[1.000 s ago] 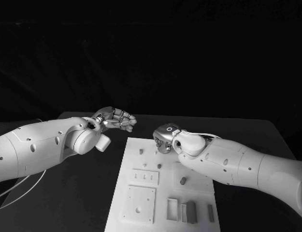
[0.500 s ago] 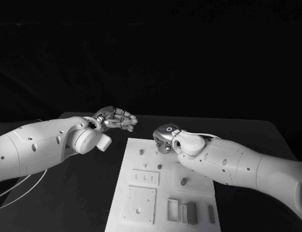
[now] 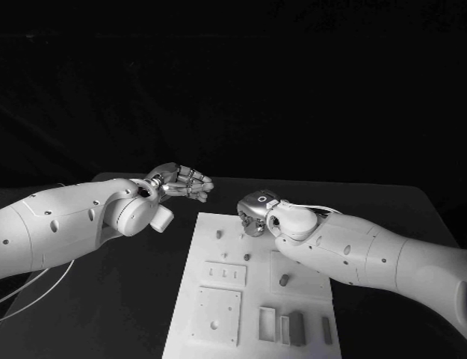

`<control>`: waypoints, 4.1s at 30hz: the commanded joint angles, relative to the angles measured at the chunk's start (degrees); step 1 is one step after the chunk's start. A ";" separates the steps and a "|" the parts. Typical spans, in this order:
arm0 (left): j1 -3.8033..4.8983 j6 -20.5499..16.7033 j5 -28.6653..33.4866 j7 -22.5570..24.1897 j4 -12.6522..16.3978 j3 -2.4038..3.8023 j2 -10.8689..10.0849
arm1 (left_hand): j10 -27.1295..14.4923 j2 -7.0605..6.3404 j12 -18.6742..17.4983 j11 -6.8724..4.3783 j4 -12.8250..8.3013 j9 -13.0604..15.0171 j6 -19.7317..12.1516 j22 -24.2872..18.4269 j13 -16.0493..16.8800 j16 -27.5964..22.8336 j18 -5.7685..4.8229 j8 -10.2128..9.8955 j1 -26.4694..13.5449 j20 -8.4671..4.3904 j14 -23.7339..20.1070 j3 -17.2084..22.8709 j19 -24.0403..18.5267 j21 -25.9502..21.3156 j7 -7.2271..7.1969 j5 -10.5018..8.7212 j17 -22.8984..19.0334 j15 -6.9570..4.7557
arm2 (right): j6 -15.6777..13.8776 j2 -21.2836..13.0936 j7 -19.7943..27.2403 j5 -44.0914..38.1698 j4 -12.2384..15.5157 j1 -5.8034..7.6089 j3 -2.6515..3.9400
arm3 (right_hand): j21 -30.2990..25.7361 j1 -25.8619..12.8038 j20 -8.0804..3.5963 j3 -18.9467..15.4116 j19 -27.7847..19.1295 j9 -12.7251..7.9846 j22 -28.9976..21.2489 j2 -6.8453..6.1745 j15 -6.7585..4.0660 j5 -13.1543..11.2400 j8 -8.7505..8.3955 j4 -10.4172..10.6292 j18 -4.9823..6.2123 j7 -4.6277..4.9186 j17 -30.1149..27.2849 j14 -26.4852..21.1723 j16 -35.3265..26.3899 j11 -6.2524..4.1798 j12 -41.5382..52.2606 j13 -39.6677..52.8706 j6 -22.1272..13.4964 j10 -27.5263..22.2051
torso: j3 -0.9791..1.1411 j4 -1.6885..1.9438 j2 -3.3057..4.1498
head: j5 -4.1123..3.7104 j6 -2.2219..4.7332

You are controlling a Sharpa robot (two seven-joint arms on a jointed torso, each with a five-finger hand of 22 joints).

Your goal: Assemble the parts on the task board

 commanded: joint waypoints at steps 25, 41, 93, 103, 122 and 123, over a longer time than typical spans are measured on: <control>0.25 0.05 -0.12 0.22 0.11 0.08 0.07 | -0.07 -0.08 -0.38 0.21 0.08 -0.10 -0.44 0.11 -0.07 -0.37 0.48 -0.40 -0.76 -0.04 0.32 0.36 0.41 -0.44 1.61 0.04 0.21 -0.02 | 1.63 0.36 0.71 0.74 0.18 -0.02 -0.04 | 0.71 -0.10 -0.12 0.46 -0.67 -0.73 1.28 -0.92 1.01 -0.77 -1.77 0.19 1.80 1.35 -0.64 -0.74 1.14 0.86 -1.48 -0.98 -2.21 -2.56 | -0.04 -0.03 0.00 | 0.29 -0.03; 0.36 0.03 -0.12 0.15 0.18 0.09 0.07 | -0.16 -0.14 -0.47 0.25 0.08 -0.15 -0.53 0.14 -0.09 -0.45 0.48 -0.45 -0.82 -0.05 0.34 0.37 0.42 -0.48 1.64 0.04 0.32 -0.03 | 1.38 0.48 0.79 1.95 -0.22 -0.01 -0.07 | 0.76 -0.17 0.10 0.30 -1.17 -1.65 1.19 -2.56 2.05 -1.74 -3.44 0.60 1.80 2.67 -1.25 -1.43 1.74 1.96 -2.78 -1.95 -5.30 -5.38 | -0.02 -0.03 0.01 | 0.28 0.12; 0.38 0.20 -0.35 0.89 0.98 0.05 -2.66 | -0.56 -0.79 -0.90 0.48 0.09 -0.35 -0.92 0.30 -0.17 -0.93 0.43 -0.64 -1.02 -0.01 0.33 0.50 0.40 -0.75 1.80 0.03 0.80 0.02 | 5.84 -19.19 -0.61 6.97 16.22 2.87 2.96 | -0.28 -5.77 2.15 -2.26 -6.35 -4.90 1.19 -11.49 6.28 -4.62 -7.05 8.87 1.80 -3.78 -3.15 -8.62 4.34 6.30 -4.25 -7.56 -17.18 -17.97 | 0.75 -1.50 -0.12 | -0.56 0.29; 0.38 0.22 -0.45 0.72 0.99 0.05 -2.74 | -0.63 -0.79 -0.97 0.52 0.09 -0.39 -1.02 0.33 -0.18 -0.99 0.43 -0.68 -1.09 -0.01 0.35 0.56 0.42 -0.79 1.85 0.03 0.88 0.03 | 7.97 -17.28 -0.13 7.24 12.76 1.46 2.53 | -0.25 -5.79 2.28 -2.30 -6.57 -4.83 1.22 -11.49 6.46 -4.59 -6.84 9.23 1.80 -3.91 -3.34 -9.10 4.85 6.47 -3.95 -8.00 -17.78 -18.53 | 0.55 -1.30 -0.06 | -0.80 -0.04; 0.34 0.46 -0.65 0.67 0.05 0.03 -1.98 | -0.73 -0.72 -1.06 0.57 0.10 -0.44 -1.15 0.37 -0.19 -1.08 0.44 -0.74 -1.24 -0.01 0.38 0.66 0.45 -0.83 1.91 0.03 1.00 0.02 | 9.20 -15.55 -0.42 7.04 9.79 0.61 2.01 | -0.77 -6.34 2.91 -2.95 -8.04 -4.90 1.13 -11.67 7.72 -4.62 -6.84 10.23 1.80 -4.86 -4.61 -11.26 5.65 7.75 -4.13 -10.05 -21.36 -22.94 | 0.55 -1.42 -0.17 | -0.74 -0.60; 0.34 0.49 -0.65 0.66 0.03 0.03 -1.97 | -0.73 -0.72 -1.06 0.57 0.09 -0.44 -1.16 0.37 -0.19 -1.08 0.44 -0.75 -1.24 -0.01 0.38 0.66 0.45 -0.84 1.91 0.03 1.01 0.02 | 9.17 -15.46 -0.40 7.04 9.68 0.58 2.00 | -0.78 -6.36 2.93 -2.97 -8.07 -4.91 1.13 -11.67 7.75 -4.62 -6.84 10.26 1.80 -4.92 -4.65 -11.31 5.69 7.78 -4.10 -10.10 -21.51 -23.03 | 0.57 -1.42 -0.17 | -0.73 -0.61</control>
